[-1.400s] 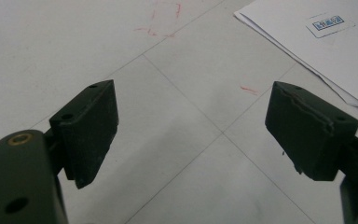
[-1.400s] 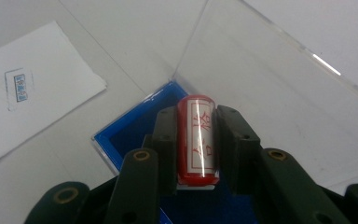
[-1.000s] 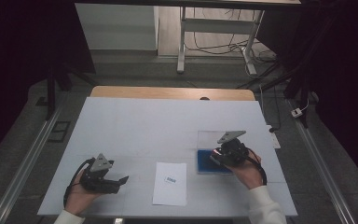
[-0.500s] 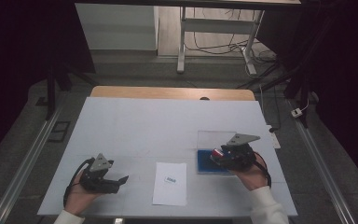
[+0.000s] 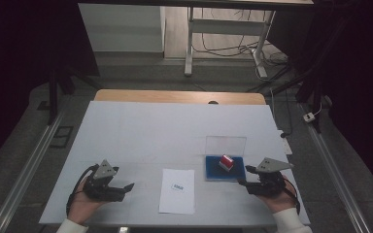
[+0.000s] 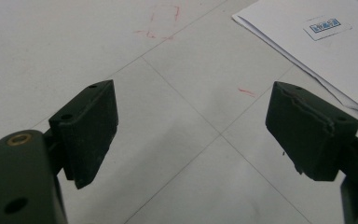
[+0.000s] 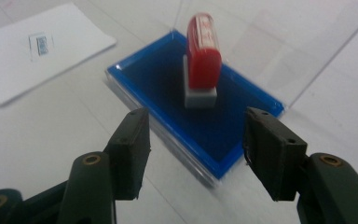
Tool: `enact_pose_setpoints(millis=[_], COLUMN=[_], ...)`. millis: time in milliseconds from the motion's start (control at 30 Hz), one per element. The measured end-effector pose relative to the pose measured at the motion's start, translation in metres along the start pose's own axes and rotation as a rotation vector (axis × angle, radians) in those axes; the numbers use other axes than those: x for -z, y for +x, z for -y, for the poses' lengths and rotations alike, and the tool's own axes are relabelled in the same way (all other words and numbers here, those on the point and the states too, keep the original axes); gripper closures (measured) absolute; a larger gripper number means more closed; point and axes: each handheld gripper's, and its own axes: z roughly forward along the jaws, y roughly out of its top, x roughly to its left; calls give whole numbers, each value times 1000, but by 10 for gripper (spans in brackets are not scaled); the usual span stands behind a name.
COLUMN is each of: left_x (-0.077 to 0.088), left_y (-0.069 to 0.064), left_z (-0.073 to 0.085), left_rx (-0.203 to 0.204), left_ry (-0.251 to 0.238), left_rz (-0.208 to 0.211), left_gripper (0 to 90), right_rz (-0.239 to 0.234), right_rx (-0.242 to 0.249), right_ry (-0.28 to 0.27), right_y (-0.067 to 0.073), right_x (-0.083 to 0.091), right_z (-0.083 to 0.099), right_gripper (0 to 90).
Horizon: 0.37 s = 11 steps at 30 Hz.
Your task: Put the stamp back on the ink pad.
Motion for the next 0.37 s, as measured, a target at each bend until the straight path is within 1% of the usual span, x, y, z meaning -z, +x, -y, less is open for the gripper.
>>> enact_pose_setpoints(millis=[33, 67, 100, 367], left_x=[0, 0, 0, 0], left_y=[0, 0, 0, 0], left_z=[0, 0, 0, 0], left_rx=[1, 0, 0, 2], left_ry=[0, 0, 0, -3], left_rz=[2, 1, -1, 0], left_gripper=[175, 175, 174, 174], right_rz=[-6, 1, -9, -14], right_rx=[-12, -16, -21, -11], right_ry=[-3, -4, -3, -7], right_y=[-1, -2, -2, -2], right_x=[0, -1, -2, -2], right_z=[2, 2, 3, 3], right_gripper=[415, 414, 414, 406])
